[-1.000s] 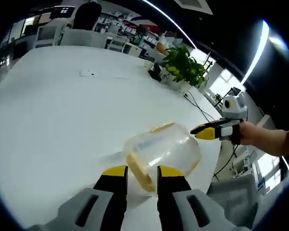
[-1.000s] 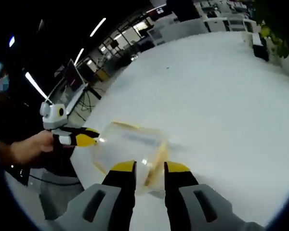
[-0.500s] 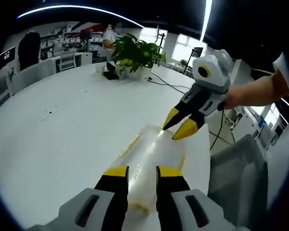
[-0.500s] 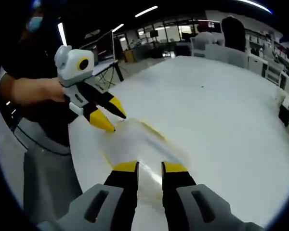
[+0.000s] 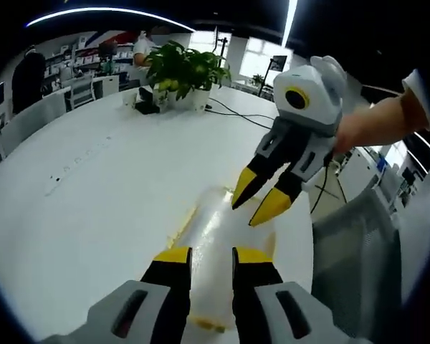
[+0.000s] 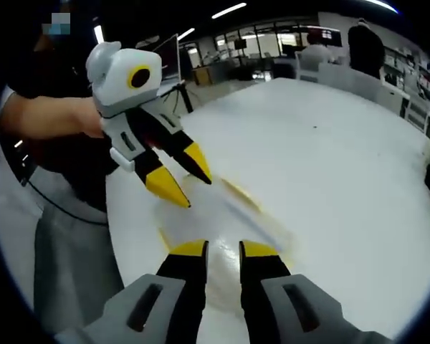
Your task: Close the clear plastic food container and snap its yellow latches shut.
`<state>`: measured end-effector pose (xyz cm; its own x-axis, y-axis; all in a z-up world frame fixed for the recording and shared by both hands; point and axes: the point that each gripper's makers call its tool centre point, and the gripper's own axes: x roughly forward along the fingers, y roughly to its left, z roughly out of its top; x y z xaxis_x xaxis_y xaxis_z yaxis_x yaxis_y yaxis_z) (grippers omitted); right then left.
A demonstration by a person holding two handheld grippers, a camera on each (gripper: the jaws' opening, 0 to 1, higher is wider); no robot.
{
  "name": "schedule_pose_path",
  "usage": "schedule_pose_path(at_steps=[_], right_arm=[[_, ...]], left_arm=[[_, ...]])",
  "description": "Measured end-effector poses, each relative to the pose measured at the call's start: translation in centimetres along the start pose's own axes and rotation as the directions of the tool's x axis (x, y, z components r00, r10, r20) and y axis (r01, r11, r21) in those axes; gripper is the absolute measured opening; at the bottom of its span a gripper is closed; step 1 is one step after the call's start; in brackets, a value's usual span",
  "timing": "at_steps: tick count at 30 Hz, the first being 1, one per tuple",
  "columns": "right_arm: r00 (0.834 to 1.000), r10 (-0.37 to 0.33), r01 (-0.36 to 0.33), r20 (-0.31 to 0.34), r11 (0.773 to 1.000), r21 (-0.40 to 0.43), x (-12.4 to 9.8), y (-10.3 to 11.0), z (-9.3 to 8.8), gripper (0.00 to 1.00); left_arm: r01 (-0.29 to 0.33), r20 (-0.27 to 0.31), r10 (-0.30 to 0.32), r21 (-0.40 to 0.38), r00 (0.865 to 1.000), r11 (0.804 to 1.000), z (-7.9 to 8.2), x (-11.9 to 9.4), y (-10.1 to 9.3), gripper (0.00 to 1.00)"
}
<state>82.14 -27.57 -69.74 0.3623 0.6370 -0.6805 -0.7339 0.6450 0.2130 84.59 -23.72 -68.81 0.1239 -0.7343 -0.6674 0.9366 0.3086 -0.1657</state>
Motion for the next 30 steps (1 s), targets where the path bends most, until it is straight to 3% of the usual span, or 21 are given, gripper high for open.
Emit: schedule_pose_path(at_steps=[5, 15, 19, 26, 30], right_arm=[[0.999, 0.013, -0.015, -0.035, 0.997, -0.079, 0.4, 0.7, -0.2, 0.14], [0.996, 0.059, -0.067, -0.064, 0.988, -0.141, 0.9, 2.0, -0.6, 0.17], [0.994, 0.082, -0.094, -0.075, 0.978, -0.184, 0.8, 2.8, -0.8, 0.19], [0.992, 0.061, -0.099, -0.109, 0.915, -0.390, 1.0, 4.3, -1.4, 0.25], [0.994, 0.009, -0.067, -0.112, 0.851, -0.522, 1.4, 4.5, -1.7, 0.26]], left_arm=[[0.002, -0.024, 0.000, 0.070, 1.000, 0.998, 0.4, 0.7, 0.0, 0.16], [0.017, -0.053, -0.010, 0.126, 0.999, 0.992, 1.5, 1.7, 0.5, 0.21], [0.031, -0.091, -0.017, 0.153, 0.996, 0.988, 1.5, 1.8, 1.1, 0.24], [0.048, -0.133, -0.024, 0.187, 0.991, 0.981, 1.7, 2.2, 1.9, 0.30], [0.088, -0.177, -0.050, 0.209, 0.983, 0.974, 1.4, 2.7, 1.8, 0.31]])
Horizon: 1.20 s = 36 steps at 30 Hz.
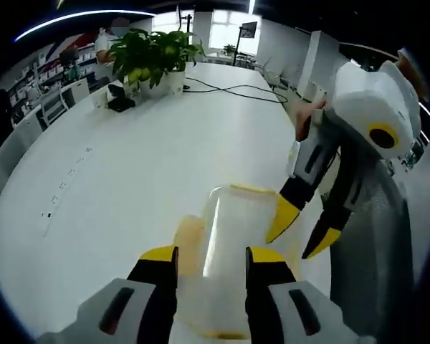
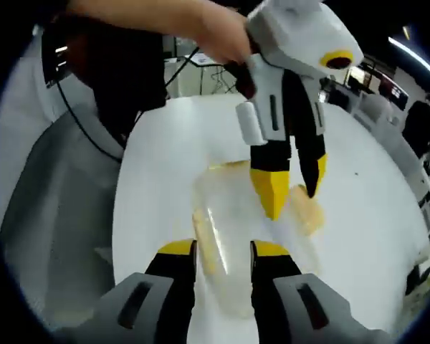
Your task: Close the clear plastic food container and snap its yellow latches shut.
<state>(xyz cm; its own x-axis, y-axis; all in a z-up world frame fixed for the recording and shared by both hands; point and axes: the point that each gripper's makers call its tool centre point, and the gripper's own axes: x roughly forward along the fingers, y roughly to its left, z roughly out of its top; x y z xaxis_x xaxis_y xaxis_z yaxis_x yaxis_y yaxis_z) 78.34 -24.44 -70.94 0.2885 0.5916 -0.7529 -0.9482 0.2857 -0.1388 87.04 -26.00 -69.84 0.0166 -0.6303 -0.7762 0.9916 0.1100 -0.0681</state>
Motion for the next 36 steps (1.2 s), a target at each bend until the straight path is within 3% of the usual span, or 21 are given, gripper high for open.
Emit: schedule_pose_path(at_steps=[6, 15, 28, 34, 36], right_arm=[[0.998, -0.052, 0.045, -0.041, 0.985, -0.168, 0.8, 0.3, -0.2, 0.26], [0.991, -0.120, 0.099, -0.051, 0.950, -0.297, 1.3, 0.3, -0.3, 0.27], [0.983, -0.173, 0.139, -0.068, 0.927, -0.349, 1.6, 0.2, -0.7, 0.27], [0.975, -0.211, 0.169, -0.068, 0.908, -0.383, 1.8, 0.2, -0.8, 0.26], [0.974, -0.215, 0.174, -0.068, 0.910, -0.376, 1.7, 0.1, -0.8, 0.26]], left_arm=[[0.066, -0.058, -0.065, 0.016, 0.996, 0.998, -0.4, 0.9, -0.2, 0.31], [0.156, -0.102, -0.157, -0.010, 0.982, 0.988, -0.9, 1.6, -0.1, 0.31], [0.246, -0.194, -0.264, -0.108, 0.945, 0.963, -1.3, 2.3, -0.3, 0.33], [0.262, -0.220, -0.282, -0.117, 0.934, 0.958, -1.5, 2.4, -0.9, 0.31], [0.261, -0.213, -0.281, -0.119, 0.936, 0.958, -1.5, 2.4, -0.7, 0.30]])
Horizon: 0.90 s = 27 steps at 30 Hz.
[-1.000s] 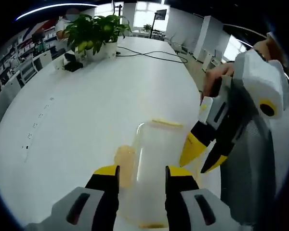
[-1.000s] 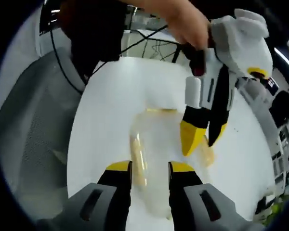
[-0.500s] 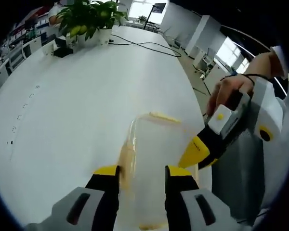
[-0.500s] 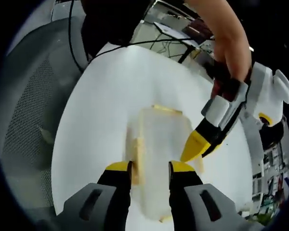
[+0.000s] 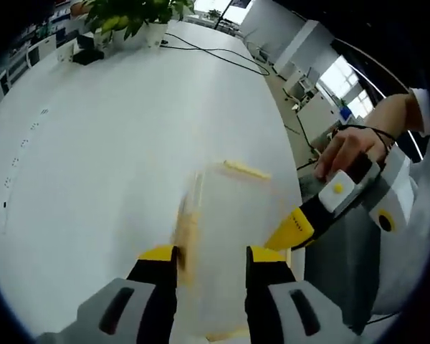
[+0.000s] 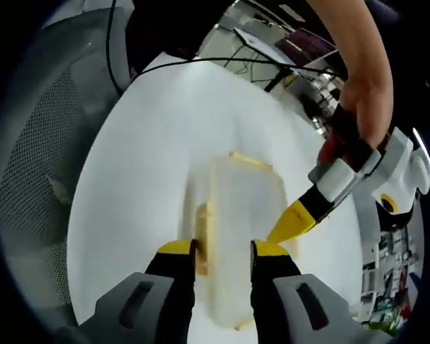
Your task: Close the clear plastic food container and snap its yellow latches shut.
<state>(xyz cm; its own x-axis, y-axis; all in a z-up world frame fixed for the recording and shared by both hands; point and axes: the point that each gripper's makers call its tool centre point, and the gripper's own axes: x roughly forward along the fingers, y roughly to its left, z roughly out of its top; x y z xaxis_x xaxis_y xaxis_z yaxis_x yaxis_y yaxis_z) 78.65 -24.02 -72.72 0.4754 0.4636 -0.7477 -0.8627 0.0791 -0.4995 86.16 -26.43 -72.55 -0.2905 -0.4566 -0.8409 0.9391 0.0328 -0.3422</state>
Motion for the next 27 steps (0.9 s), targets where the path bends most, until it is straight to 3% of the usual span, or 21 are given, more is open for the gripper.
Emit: schedule_pose_path(at_steps=[9, 10, 11, 12, 15, 21, 27], right_arm=[[1.000, -0.016, 0.016, -0.010, 1.000, -0.008, 0.1, 0.0, -0.2, 0.22], [0.999, -0.018, 0.016, -0.040, 0.998, -0.058, -0.1, 0.2, -1.3, 0.21], [0.999, -0.035, 0.034, -0.038, 0.999, -0.033, -0.2, 0.2, -1.7, 0.21], [0.999, -0.033, 0.032, -0.041, 0.999, -0.024, -0.2, -0.2, -0.7, 0.21], [0.999, -0.033, 0.032, -0.040, 0.999, -0.025, -0.1, -0.3, -0.3, 0.21], [0.999, -0.031, 0.031, -0.021, 0.999, -0.008, 0.1, -0.1, -0.3, 0.21], [0.999, -0.034, 0.034, -0.020, 0.999, -0.007, 0.1, -0.1, -0.2, 0.21]], left_arm=[[0.015, -0.028, -0.015, -0.004, 0.999, 1.000, -0.1, 0.1, -0.4, 0.29], [0.006, -0.034, -0.006, 0.009, 0.999, 1.000, -0.2, 0.2, -0.2, 0.28], [0.013, -0.035, -0.013, 0.000, 0.999, 1.000, -0.2, 0.2, -0.4, 0.28], [0.014, -0.039, -0.014, -0.001, 0.999, 1.000, -0.2, 0.3, -0.4, 0.28], [0.023, -0.046, -0.023, -0.016, 0.999, 1.000, -0.3, 0.3, -0.4, 0.27], [0.068, -0.053, -0.069, -0.033, 0.996, 0.997, -0.4, 0.6, -0.6, 0.26], [0.062, -0.030, -0.063, -0.025, 0.998, 0.998, -0.5, 0.3, -0.4, 0.28]])
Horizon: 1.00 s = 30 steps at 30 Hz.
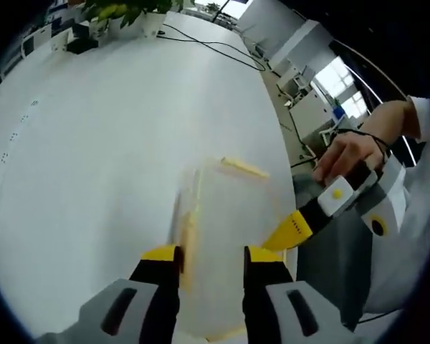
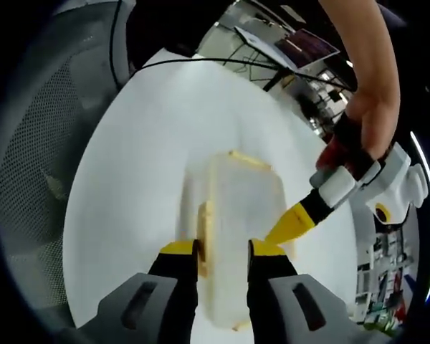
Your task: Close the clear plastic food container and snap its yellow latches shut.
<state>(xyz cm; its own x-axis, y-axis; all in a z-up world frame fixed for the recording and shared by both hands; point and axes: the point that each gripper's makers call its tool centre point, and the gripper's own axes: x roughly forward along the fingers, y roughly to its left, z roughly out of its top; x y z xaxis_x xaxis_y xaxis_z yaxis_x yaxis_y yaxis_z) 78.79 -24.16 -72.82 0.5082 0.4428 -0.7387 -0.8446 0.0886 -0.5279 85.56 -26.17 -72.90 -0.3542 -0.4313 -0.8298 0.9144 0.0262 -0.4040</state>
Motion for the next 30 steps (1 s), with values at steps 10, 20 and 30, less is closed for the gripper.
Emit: schedule_pose_path(at_steps=[10, 20, 30], right_arm=[[1.000, -0.018, 0.016, 0.022, 0.998, 0.054, 0.0, -0.2, 0.3, 0.26], [1.000, -0.003, -0.001, 0.025, 0.985, 0.170, -0.2, -0.2, -0.1, 0.36], [1.000, -0.018, 0.015, 0.007, 0.961, 0.278, -1.3, -0.4, -1.7, 0.37]], left_arm=[[-0.125, 0.301, 0.150, -0.102, 0.942, 0.987, 1.0, -0.3, 0.3, 0.40], [-0.244, 0.441, 0.306, -0.194, 0.844, 0.950, -0.1, -2.6, 1.0, 0.39], [-0.268, 0.511, 0.363, -0.252, 0.779, 0.930, -0.5, -4.0, -0.4, 0.40]])
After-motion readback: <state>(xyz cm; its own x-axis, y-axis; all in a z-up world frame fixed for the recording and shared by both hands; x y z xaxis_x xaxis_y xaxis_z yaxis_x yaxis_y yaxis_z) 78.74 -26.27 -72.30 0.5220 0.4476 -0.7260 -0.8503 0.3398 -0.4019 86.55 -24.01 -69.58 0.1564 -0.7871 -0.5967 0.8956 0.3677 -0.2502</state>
